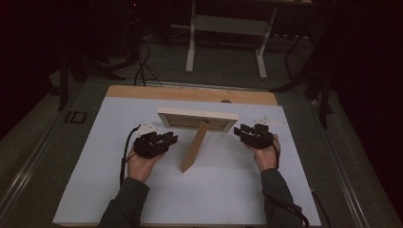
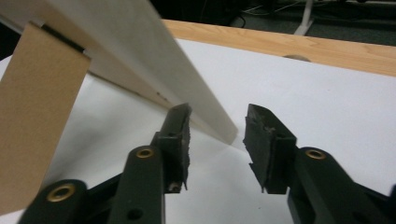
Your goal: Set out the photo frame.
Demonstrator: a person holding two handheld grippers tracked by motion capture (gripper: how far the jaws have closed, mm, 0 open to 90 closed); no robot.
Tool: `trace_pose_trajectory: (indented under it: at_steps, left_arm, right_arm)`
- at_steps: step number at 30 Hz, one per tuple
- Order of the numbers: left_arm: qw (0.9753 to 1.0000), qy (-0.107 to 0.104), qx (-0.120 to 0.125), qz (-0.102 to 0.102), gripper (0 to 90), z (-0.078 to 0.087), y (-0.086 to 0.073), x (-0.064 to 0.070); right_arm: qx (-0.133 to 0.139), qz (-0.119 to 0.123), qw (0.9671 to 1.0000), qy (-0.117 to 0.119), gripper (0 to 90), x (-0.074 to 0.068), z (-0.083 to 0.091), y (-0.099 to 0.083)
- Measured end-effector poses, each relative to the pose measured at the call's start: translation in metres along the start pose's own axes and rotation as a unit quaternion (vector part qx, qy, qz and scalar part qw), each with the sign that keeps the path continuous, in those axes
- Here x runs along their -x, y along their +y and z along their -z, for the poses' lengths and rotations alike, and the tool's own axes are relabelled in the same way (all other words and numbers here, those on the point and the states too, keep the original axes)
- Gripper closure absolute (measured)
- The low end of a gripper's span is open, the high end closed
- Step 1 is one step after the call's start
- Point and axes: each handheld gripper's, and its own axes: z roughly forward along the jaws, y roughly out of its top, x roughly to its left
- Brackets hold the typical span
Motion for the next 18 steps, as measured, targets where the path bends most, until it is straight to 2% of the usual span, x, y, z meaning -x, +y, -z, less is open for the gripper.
trace_pose_trajectory:
  at_steps: [2, 8, 12, 14, 18]
  left_arm:
    - [0.9999, 0.008, 0.002, 0.006, 69.9, 0.001, 0.001, -0.002]
    - [0.9993, 0.029, 0.008, 0.020, 69.3, 0.002, 0.004, -0.009]
    - [0.9989, 0.036, 0.012, 0.028, 74.9, 0.002, 0.009, -0.012]
    - [0.9986, 0.046, 0.009, 0.022, 79.3, 0.001, 0.012, -0.011]
    - [0.9979, 0.062, 0.012, 0.016, 90.0, -0.001, 0.016, -0.011]
  right_arm:
    - [0.001, -0.002, 1.0000, -0.002, 62.0, 0.000, 0.000, 0.001]
    - [0.003, -0.012, 0.9998, -0.013, 79.2, 0.003, -0.002, 0.004]
    - [0.008, -0.023, 0.9995, -0.020, 88.9, 0.003, -0.002, 0.007]
    - [0.009, -0.027, 0.9994, -0.018, 89.7, 0.003, -0.003, 0.009]
    - [0.011, -0.020, 0.9996, -0.018, 89.9, -0.001, -0.004, 0.014]
